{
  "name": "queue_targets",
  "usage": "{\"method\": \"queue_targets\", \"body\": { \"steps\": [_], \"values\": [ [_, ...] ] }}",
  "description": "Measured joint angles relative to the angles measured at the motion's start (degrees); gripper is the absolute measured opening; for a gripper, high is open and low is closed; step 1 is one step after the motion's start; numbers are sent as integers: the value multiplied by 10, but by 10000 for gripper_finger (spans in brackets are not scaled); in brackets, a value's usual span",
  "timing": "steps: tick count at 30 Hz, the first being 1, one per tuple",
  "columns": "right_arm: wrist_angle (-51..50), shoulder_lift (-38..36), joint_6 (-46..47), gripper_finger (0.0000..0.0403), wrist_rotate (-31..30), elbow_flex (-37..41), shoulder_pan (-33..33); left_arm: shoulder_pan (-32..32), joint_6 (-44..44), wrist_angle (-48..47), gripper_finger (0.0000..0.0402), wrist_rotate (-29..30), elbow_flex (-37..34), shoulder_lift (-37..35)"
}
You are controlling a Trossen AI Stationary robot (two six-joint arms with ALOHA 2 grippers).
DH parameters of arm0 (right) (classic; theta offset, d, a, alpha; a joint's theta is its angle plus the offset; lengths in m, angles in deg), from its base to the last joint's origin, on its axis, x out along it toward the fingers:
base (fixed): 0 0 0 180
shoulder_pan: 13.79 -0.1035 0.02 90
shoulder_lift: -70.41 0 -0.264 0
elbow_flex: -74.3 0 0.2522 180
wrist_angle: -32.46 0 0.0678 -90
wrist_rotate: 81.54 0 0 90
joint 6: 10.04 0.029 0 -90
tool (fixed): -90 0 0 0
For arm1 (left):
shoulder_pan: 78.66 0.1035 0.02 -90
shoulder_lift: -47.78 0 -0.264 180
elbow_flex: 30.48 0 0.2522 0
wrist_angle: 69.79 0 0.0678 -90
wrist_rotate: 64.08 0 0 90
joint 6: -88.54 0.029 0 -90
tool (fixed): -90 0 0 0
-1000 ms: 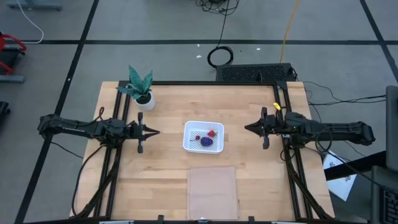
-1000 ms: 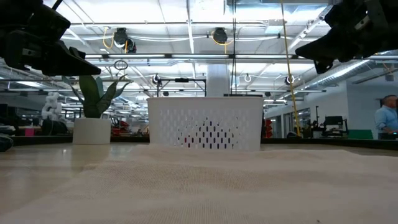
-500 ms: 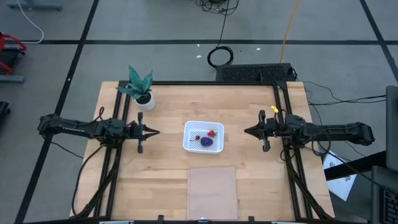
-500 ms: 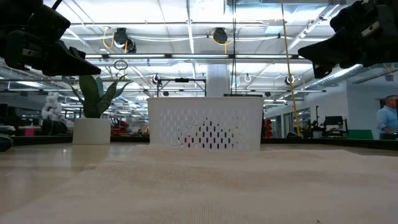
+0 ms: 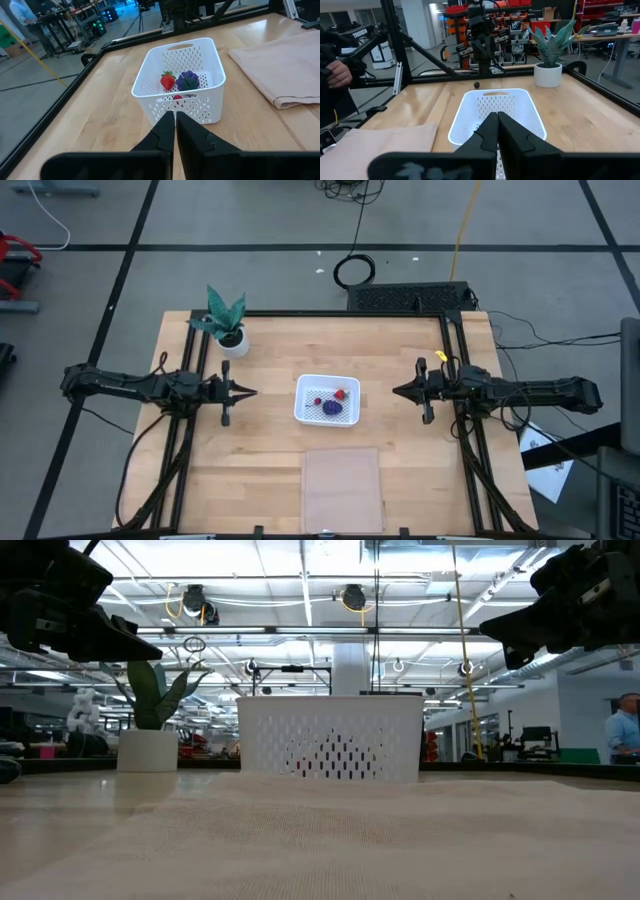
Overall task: Pick and placing Produce into tupperware
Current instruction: Put the black cherry into the white bin
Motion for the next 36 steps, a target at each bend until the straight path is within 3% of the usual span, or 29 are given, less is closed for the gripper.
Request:
{"method": "queue_targets", "body": {
  "steps": [17, 24, 32, 36],
  "values": [
    [0, 0, -2, 0, 0, 0, 0, 0, -6, 34, 21, 0, 2, 0],
    [-1, 0, 0, 0, 0, 0, 0, -6, -21, -29, 21, 4, 75, 0],
    [-14, 0, 0, 0, 0, 0, 0, -47, -80, -164, 21, 114, 176, 0],
    [-14, 0, -1, 0, 0, 0, 0, -59, -117, -197, 21, 135, 217, 0]
  ]
}}
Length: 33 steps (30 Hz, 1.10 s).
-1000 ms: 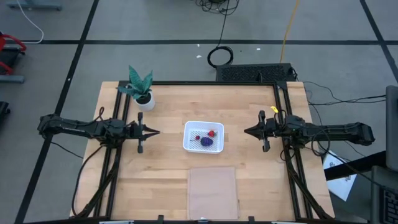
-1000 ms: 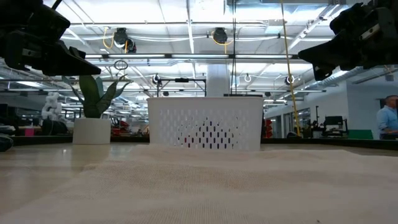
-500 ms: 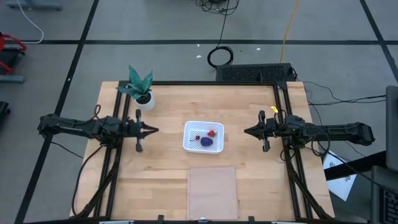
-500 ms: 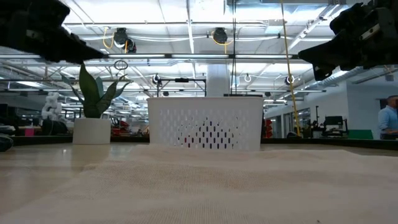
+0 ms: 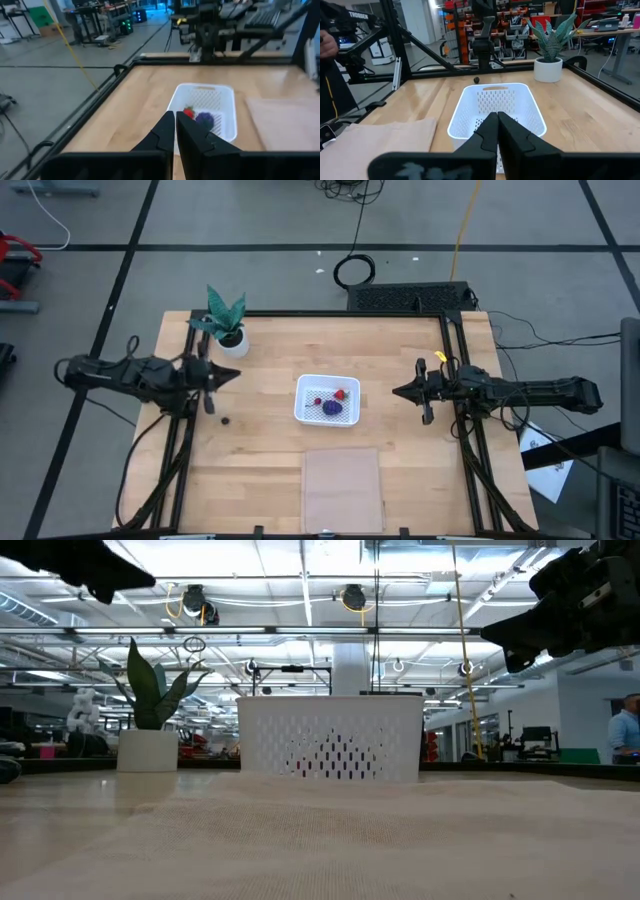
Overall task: Pick and placing Produce into tupperware
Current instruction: Put the black cherry into the white bin
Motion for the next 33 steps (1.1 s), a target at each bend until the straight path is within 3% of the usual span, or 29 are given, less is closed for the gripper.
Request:
{"method": "queue_targets", "body": {
  "steps": [7, 17, 22, 33],
  "values": [
    [0, 0, 1, 0, 0, 0, 0, -22, -65, -65, 21, -1, 59, 33],
    [-3, 0, 0, 0, 0, 0, 0, -34, -257, -344, 21, -9, 212, 209],
    [-3, 0, 0, 0, 0, 0, 0, -34, -325, -424, 21, -75, 252, 283],
    [-3, 0, 0, 0, 0, 0, 0, -34, -392, -468, 21, -224, 257, 377]
  ]
}}
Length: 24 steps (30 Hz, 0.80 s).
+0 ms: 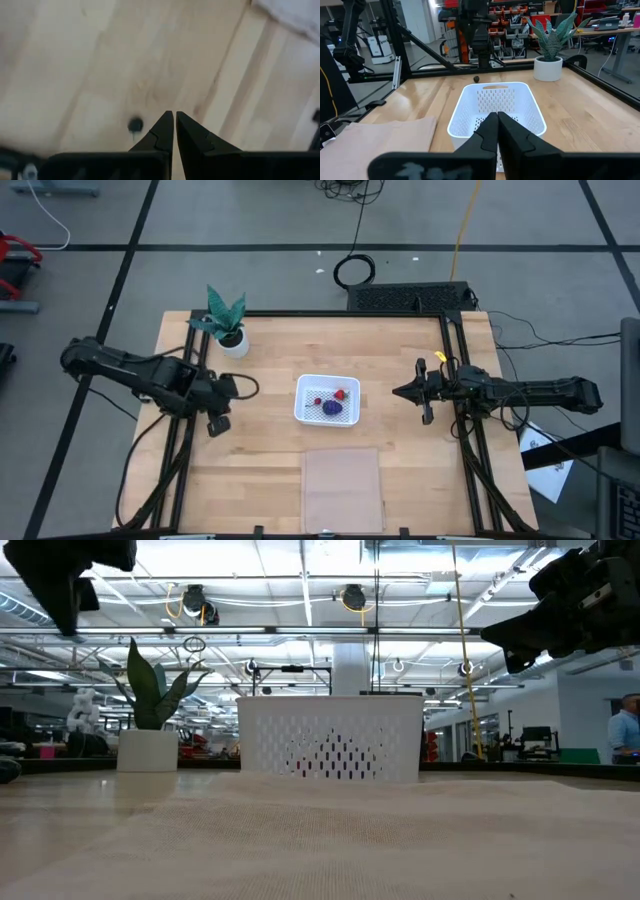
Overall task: Pick and placing Produce into tupperware
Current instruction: Put the black cherry into the white bin
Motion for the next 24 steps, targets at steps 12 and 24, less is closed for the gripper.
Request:
{"method": "queue_targets", "body": {
  "steps": [12, 24],
  "values": [
    [-12, 0, 1, 0, 0, 0, 0, -11, -20, -69, 21, -34, 0, 38],
    [-13, 0, 2, 0, 0, 0, 0, -41, -19, -30, 156, -9, -1, 40]
  ]
}}
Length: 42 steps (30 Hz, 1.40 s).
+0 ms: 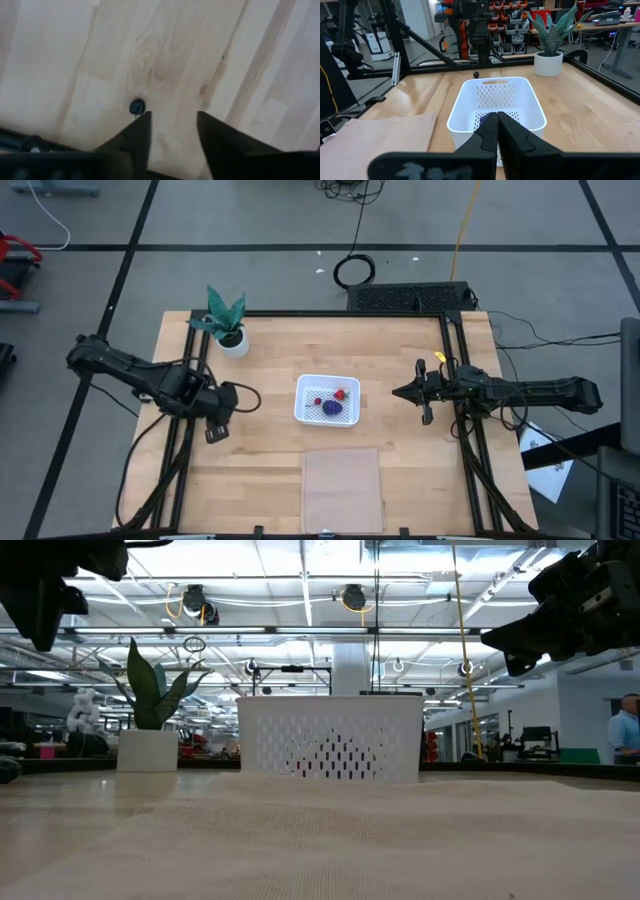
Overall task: Pick and placing Produce into tupperware
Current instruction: Put the black cherry into the white bin
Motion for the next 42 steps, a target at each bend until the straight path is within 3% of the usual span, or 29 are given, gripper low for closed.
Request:
{"method": "queue_targets", "body": {
  "steps": [7, 13, 19, 28, 42],
  "values": [
    [0, 1, 0, 0, 0, 0, 0, -28, 14, 5, 285, 23, 0, 19],
    [0, 2, 0, 0, 0, 0, 0, -49, -1, 6, 340, 39, 0, 47],
    [0, 2, 0, 0, 0, 0, 0, -68, -35, 11, 344, 55, -15, 68],
    [0, 4, 4, 0, 0, 0, 0, -76, -68, 108, 323, 27, -121, 35],
    [0, 5, 0, 0, 0, 0, 0, -76, -115, 190, 336, 37, -231, 10]
  ]
}}
